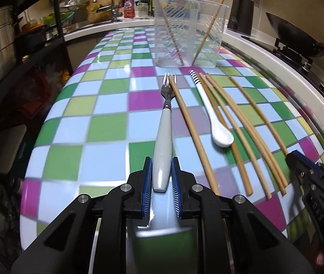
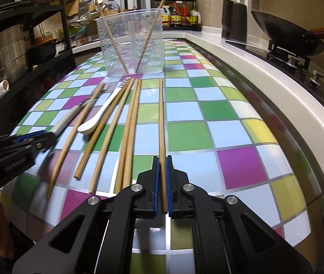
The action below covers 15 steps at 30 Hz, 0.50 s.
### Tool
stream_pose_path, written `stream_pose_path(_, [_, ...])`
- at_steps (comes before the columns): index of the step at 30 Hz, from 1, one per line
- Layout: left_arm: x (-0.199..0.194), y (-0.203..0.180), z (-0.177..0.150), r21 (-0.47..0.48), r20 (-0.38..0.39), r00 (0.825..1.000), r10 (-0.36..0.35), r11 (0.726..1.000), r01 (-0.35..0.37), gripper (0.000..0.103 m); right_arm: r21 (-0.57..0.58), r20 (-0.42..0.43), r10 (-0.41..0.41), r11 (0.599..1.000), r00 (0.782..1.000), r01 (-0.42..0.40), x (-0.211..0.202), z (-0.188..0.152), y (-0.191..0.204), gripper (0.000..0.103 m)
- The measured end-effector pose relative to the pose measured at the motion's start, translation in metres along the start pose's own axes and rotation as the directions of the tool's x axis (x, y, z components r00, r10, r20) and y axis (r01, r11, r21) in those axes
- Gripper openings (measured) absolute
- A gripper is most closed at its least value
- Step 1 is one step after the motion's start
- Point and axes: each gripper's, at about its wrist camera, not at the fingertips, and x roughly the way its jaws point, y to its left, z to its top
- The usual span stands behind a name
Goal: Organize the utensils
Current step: 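Close the left tool on the white-handled fork while the right tool grasps a chopstick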
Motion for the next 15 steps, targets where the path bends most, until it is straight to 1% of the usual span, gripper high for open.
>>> stream_pose_path(3, [-0.0037,0.0013,-0.0049,-0.001,-0.002,1.0,0.01,1.0,-0.01,0.018,0.013,0.001,-0.016,1.0,1.0,0.016,0.0003,-0.0001,-0.0032,0.006])
stream_pose_path(6, [-0.0017,0.0039,-0.0033,-0.012,0.005,1.0,0.0,1.0,0.0,0.022,0.011,0.0,-0.018,1.0,1.0,0.018,0.0003,-0.0001,-0.0031,0.007])
stream_pose_path(12, [0.0029,0.0066,0.0003,-0.056,0.017,1.0,-0.019,0.998,0.02,0.023,0.012,0.002,-0.014,1.0,1.0,0.014,0.0,-0.0015,-0.0034,0.007])
stream_pose_path(14, [0.0047,0.0029,0.0009,-0.041,0.022,1.0,-0.009,0.999,0.01,0.024,0.009,0.005,-0.015,1.0,1.0,0.015,-0.0005,-0.0024,-0.0034,0.007])
stream_pose_path(15, [0.0052,0.0009,0.0009,-0.033,0.025,1.0,-0.006,0.999,0.007,0.026,0.008,0.005,-0.015,1.0,1.0,0.014,-0.0006,-0.0027,-0.0034,0.007])
